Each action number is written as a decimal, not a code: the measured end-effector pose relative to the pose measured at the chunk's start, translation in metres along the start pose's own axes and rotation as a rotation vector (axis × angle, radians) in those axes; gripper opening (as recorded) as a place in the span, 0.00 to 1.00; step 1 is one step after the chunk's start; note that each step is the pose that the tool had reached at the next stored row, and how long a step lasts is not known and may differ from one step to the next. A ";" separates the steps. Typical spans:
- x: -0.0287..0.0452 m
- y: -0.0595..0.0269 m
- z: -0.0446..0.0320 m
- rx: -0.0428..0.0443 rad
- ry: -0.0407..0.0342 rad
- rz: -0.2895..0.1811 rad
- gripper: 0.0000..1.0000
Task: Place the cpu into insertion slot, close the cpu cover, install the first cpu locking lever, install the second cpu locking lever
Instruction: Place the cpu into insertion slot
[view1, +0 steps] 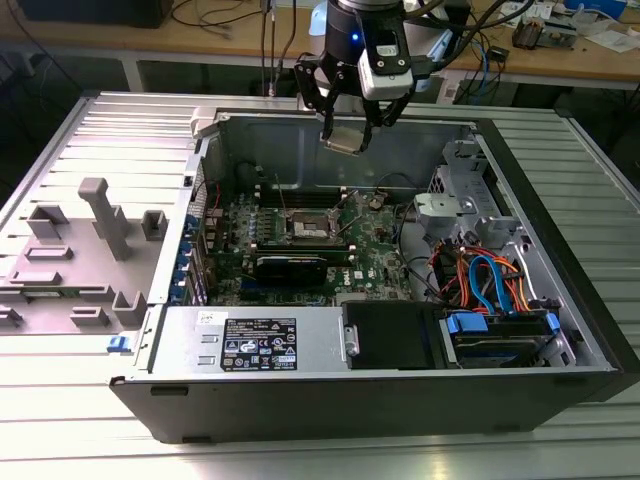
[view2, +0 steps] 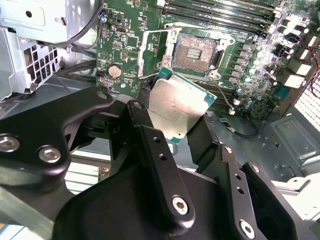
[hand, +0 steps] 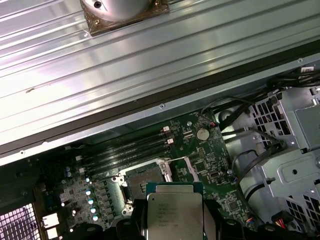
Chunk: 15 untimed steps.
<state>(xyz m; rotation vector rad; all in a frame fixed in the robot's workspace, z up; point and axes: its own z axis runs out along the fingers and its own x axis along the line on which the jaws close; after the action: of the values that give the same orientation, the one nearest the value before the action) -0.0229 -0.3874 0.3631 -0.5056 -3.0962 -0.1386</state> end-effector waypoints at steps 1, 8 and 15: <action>0.0000 0.0000 0.0000 0.0000 0.0000 0.000 0.54; 0.0000 -0.0001 0.0009 -0.0007 -0.0044 0.059 0.54; 0.0000 -0.0002 0.0014 -0.0013 -0.0093 0.117 0.54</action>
<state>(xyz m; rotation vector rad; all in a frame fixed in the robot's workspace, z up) -0.0229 -0.3875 0.3618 -0.6870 -3.0655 -0.1381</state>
